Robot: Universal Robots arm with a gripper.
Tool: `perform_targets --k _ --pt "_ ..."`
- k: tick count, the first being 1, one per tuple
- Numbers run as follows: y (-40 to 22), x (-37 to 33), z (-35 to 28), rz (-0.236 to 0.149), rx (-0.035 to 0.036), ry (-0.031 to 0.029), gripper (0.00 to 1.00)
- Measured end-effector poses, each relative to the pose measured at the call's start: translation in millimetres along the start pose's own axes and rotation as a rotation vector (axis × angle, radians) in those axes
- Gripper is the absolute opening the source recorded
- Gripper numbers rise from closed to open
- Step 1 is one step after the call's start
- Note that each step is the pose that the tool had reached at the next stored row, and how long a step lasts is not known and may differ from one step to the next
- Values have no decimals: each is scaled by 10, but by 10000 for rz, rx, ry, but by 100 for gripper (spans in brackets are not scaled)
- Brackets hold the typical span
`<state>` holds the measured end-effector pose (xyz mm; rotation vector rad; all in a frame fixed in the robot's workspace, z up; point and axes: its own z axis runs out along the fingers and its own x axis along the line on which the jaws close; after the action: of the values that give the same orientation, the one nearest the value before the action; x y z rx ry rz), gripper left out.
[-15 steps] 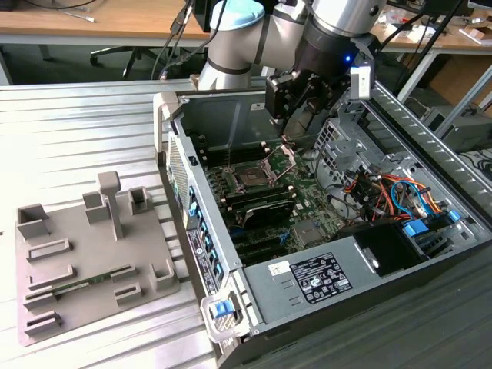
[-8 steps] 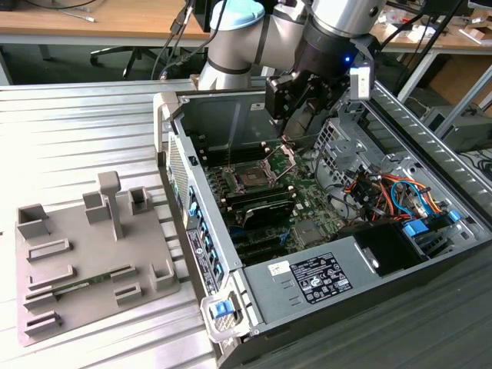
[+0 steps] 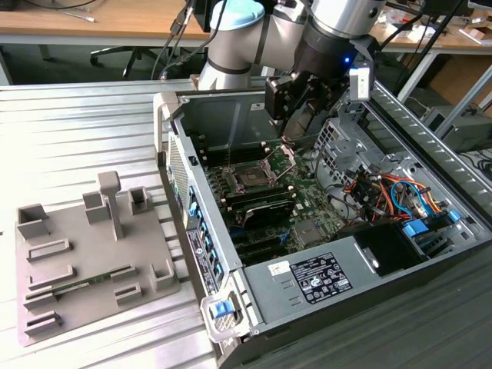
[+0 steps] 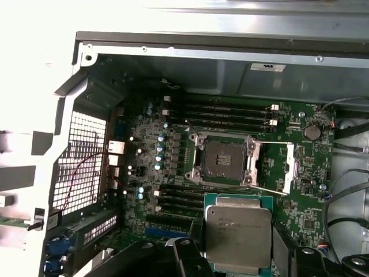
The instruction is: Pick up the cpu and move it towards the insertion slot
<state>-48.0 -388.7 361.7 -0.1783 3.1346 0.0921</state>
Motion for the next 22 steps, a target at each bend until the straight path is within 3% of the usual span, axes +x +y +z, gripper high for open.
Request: perform_targets --k 14,22 --pt "19 -5 39 1 -1 0 55" --pt "68 -56 73 0 -1 -1 55"
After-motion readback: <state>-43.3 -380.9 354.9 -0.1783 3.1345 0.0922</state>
